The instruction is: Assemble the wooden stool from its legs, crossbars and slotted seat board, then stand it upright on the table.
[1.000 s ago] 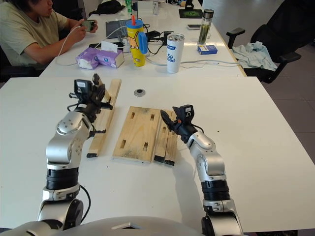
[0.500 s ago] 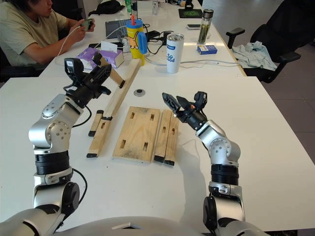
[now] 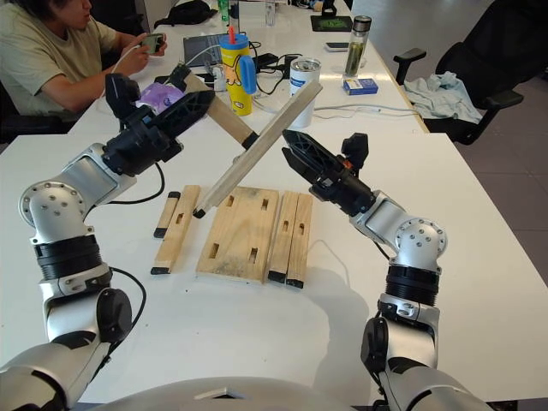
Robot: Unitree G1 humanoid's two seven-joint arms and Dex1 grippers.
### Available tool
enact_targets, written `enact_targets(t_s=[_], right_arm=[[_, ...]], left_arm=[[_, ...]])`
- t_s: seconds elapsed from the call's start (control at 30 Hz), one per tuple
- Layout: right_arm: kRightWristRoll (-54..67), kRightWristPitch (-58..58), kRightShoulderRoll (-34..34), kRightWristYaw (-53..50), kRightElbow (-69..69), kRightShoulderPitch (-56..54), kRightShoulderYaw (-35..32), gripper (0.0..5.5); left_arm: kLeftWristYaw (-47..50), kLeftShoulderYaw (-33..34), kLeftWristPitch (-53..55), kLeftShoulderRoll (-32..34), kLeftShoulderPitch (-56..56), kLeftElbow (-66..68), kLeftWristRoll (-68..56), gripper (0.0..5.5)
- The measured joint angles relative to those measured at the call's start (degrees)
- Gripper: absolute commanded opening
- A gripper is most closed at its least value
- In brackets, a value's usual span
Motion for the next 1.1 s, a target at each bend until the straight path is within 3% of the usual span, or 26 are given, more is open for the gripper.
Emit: enact_targets(t_s=[0.23, 0.87, 1.07, 1.1], right_arm=[[7.5, 1.2, -1.1, -1.6, 0.5, -1.7, -1.9, 5.40], [7.4, -1.0, -3.4, 3.5, -1.0, -1.4, 0.4, 2.20], [5.7, -2.2, -4.0, 5.6, -1.4, -0.6, 1.0, 2.11], [5.7, -2.2, -4.1, 5.8, -1.4, -0.6, 1.1, 2.11]], left_arm=[[0.6, -0.7, 2.5, -0.2, 0.0, 0.8, -3.4, 0.40], [2.2, -1.5, 5.8, 0.1, -0.5, 2.1, -9.4, 0.40], [2.8, -2.2, 5.8, 0.3, -0.5, 2.0, -9.8, 0.40], [2.6, -2.3, 5.6, 0.4, -0.5, 1.8, -9.7, 0.76]])
